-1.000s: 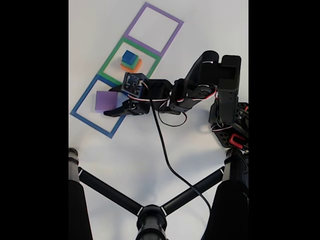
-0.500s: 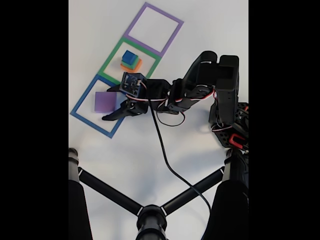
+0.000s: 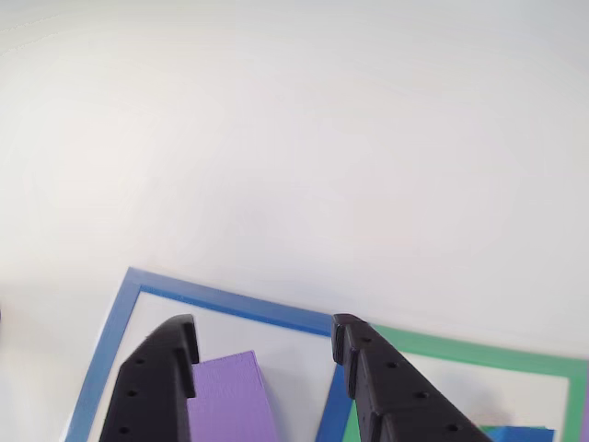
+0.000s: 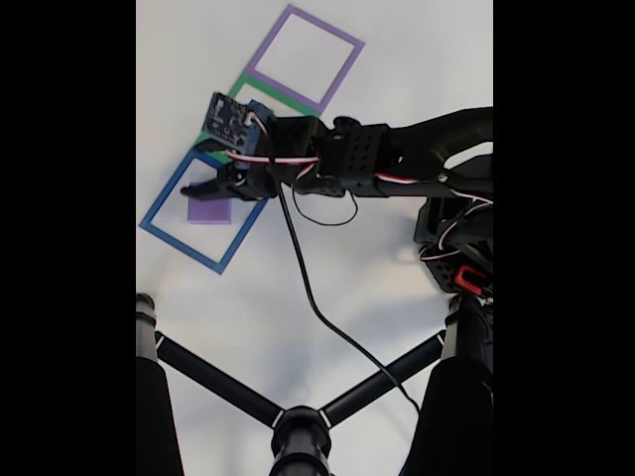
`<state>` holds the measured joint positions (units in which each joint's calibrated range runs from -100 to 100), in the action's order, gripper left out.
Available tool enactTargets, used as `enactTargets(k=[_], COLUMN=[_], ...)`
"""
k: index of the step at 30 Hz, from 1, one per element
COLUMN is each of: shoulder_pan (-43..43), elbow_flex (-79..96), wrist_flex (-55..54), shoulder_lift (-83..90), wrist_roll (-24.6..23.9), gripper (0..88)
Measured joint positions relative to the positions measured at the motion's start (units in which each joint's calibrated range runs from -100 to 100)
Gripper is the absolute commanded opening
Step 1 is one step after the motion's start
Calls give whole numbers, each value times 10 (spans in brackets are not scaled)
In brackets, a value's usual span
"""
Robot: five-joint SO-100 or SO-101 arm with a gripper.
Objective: Tower of hanoi
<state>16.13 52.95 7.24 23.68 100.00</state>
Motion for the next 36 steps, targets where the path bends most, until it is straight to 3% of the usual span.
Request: enactTargets(k=[7, 9, 14, 18, 20, 23, 28, 32, 36], shoulder_pan=[-37, -52, -102, -168, -201, -228, -286, -304, -319], elbow_flex=[-200, -264, -420, -517, -531, -537, -517, -464, -373], wrist_flex=[416, 521, 728, 855, 882, 895, 896, 871, 787], shoulder_lift=[113, 123, 136, 146, 159, 170, 188, 209, 255], wrist_roll=[-2, -29, -82, -70, -70, -61, -27, 0, -4], gripper=[23, 20, 25, 32, 52, 162, 271, 313, 318])
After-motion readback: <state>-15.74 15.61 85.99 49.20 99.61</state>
